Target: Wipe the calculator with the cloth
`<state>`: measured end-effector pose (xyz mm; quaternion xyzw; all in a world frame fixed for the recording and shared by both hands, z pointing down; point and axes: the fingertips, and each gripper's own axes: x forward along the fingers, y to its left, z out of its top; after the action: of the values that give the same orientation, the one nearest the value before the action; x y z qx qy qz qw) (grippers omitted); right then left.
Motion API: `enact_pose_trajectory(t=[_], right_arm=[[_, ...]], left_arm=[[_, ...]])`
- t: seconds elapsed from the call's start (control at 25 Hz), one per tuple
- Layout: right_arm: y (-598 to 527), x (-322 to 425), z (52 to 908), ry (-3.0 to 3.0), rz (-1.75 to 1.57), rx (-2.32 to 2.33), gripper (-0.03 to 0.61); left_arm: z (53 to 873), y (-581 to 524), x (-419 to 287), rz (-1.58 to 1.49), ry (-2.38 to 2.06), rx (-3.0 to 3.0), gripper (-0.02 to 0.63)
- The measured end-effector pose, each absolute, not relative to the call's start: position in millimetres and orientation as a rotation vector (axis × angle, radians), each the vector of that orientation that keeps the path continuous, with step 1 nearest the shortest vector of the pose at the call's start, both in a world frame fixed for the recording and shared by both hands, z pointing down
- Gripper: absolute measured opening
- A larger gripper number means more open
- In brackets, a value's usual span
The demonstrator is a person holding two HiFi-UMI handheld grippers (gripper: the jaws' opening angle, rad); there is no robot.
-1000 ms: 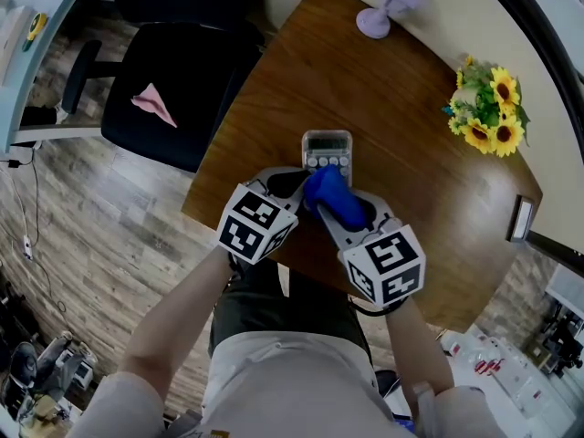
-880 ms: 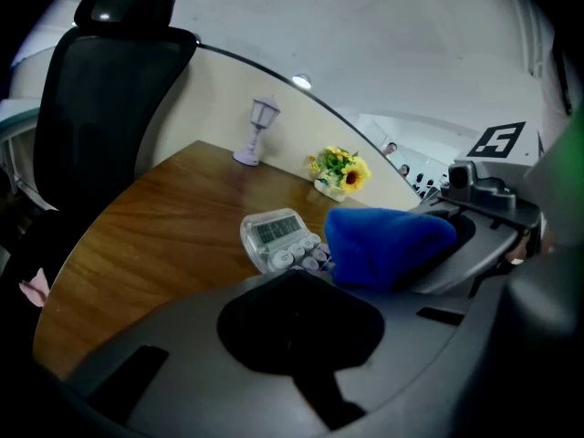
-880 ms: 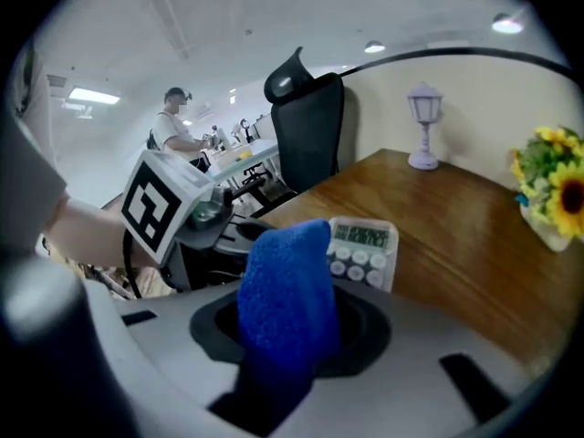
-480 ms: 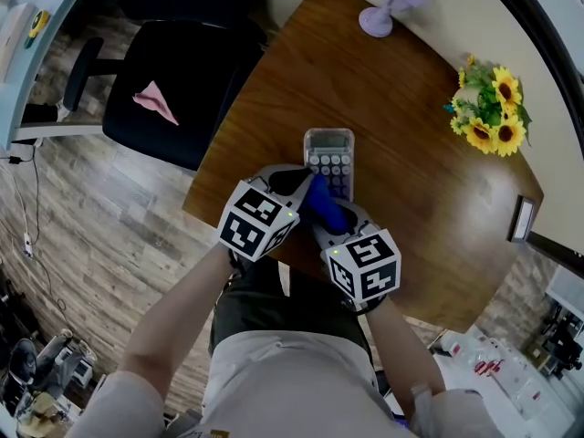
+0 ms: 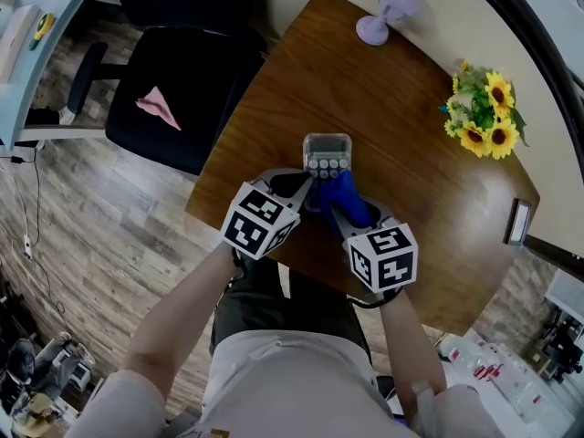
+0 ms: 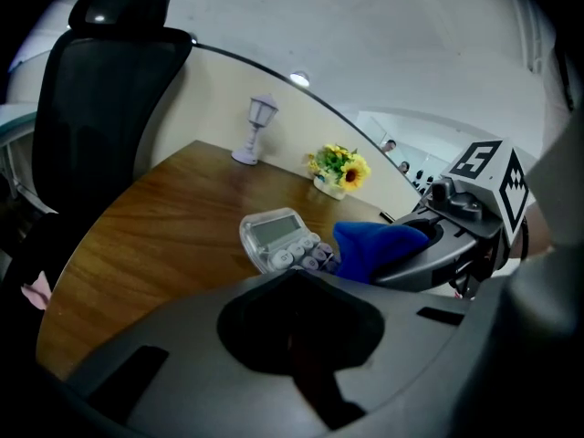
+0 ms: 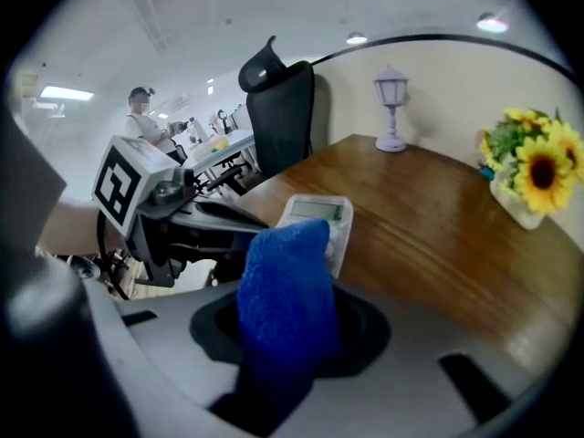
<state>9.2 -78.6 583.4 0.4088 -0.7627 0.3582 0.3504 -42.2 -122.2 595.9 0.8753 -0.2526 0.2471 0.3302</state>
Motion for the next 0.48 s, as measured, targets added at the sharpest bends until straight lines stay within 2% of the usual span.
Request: enact_pose_trajectory(t=[0.28,0.48], right_arm=[[-85.9,55.9,580.6,-1.86,0.9,1.158,0.13],[-106.1,61.3,545.8,-1.922,0.843,1.214,0.13]], left_arm=[[597.6,-121.2,-45.7,0.641,-0.729,2.208,0.002],[588.8,-116.0,-61.6,0.709,-0.776,2.181,0.002]])
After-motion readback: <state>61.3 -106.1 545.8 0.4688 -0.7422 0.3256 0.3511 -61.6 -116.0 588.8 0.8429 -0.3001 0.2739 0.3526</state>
